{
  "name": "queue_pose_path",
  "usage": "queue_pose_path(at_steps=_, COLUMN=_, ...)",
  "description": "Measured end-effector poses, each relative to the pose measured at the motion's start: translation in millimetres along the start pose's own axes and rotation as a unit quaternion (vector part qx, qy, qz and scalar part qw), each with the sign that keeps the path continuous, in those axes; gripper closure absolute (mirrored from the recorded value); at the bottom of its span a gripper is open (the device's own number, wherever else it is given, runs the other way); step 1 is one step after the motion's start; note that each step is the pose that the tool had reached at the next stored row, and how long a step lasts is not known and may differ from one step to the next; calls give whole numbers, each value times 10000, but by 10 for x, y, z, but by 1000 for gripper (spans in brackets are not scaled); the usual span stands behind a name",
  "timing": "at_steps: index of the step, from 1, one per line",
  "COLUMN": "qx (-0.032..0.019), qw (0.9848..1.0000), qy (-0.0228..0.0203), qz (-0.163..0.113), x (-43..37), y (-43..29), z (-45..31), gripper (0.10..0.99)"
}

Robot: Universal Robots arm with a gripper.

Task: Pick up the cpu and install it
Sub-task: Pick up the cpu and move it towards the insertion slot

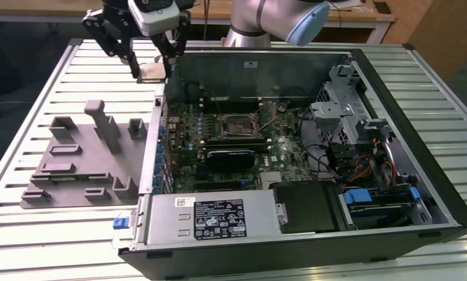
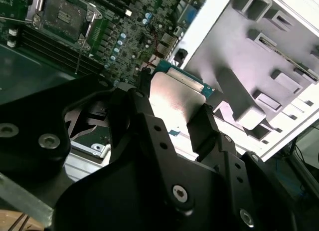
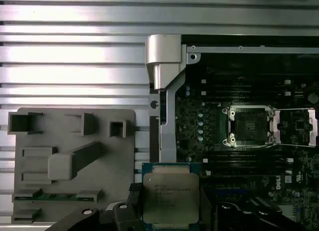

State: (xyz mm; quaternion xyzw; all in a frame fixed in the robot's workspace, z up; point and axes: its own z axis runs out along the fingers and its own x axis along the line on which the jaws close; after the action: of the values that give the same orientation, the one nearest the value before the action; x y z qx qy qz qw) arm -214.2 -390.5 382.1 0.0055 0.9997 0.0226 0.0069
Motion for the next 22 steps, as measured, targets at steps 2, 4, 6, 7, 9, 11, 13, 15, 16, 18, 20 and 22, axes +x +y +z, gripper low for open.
queue_pose_path(at_steps=2, qx=0, qw=10000, qy=0, qz=0, x=-40, y=5, z=1, gripper=545)
queue_pose_path(at_steps=4, qx=0, qw=10000, qy=0, qz=0, x=-79, y=9, z=2, gripper=545)
queue_pose_path(at_steps=6, qx=0, qw=10000, qy=0, qz=0, x=-119, y=14, z=2, gripper=545)
queue_pose_path(at_steps=7, qx=0, qw=10000, qy=0, qz=0, x=-140, y=17, z=3, gripper=545)
queue_pose_path(at_steps=9, qx=0, qw=10000, qy=0, qz=0, x=-183, y=22, z=4, gripper=545)
queue_pose_path(at_steps=11, qx=0, qw=10000, qy=0, qz=0, x=-226, y=27, z=5, gripper=545)
queue_pose_path(at_steps=13, qx=0, qw=10000, qy=0, qz=1, x=-270, y=32, z=6, gripper=545)
queue_pose_path(at_steps=15, qx=0, qw=10000, qy=0, qz=0, x=-318, y=37, z=6, gripper=545)
queue_pose_path(at_steps=16, qx=0, qw=10000, qy=0, qz=0, x=-342, y=40, z=7, gripper=545)
queue_pose_path(at_steps=18, qx=0, qw=10000, qy=0, qz=0, x=-387, y=46, z=7, gripper=545)
queue_pose_path(at_steps=20, qx=0, qw=10000, qy=0, qz=0, x=-431, y=52, z=8, gripper=545)
queue_pose_path(at_steps=22, qx=0, qw=10000, qy=0, qz=0, x=-475, y=57, z=9, gripper=545)
